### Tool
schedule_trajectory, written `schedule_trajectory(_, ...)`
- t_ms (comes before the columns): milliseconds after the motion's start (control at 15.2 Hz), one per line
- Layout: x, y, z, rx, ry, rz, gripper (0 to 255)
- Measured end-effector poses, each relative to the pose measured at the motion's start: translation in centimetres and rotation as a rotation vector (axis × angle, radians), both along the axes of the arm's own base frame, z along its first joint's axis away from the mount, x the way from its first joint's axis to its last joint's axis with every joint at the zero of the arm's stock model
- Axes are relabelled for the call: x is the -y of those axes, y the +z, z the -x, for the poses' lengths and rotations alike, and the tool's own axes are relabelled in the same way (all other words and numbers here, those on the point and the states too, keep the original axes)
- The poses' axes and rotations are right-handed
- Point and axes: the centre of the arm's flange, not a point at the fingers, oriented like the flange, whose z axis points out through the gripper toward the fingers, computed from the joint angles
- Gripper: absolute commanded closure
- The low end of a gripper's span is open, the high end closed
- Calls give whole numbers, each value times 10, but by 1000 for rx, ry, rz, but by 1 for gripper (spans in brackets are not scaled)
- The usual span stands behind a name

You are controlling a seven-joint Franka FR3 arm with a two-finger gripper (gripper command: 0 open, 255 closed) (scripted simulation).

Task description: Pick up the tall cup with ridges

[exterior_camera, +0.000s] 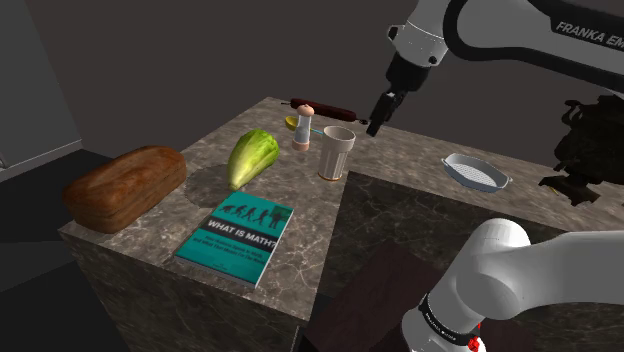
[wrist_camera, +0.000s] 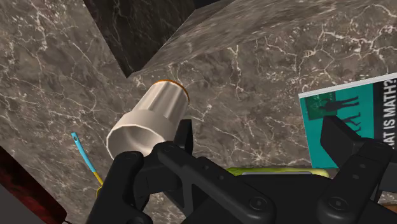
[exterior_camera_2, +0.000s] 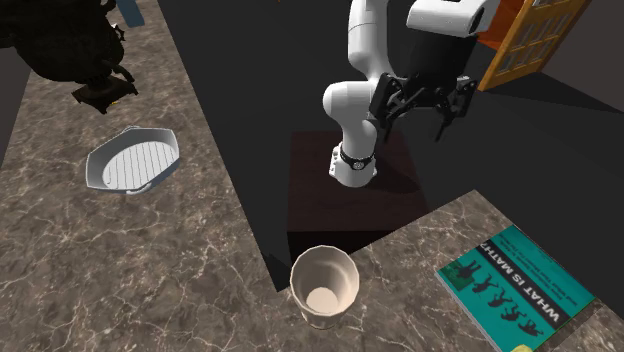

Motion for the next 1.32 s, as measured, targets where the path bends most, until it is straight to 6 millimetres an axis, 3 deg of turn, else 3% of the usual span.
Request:
schedule_trajectory(198,7,-8,-15,-16,6,4,0)
schedule_trajectory(594,34,-40,-83,-93,33,24,0)
schedule_trajectory(858,54,-73,-134,-148,52,39,0)
schedule_trajectory(1122,79,-100,-176,-202,71,53,0)
schedule_trajectory(1320,85,-120,-197,-229,81,60,0)
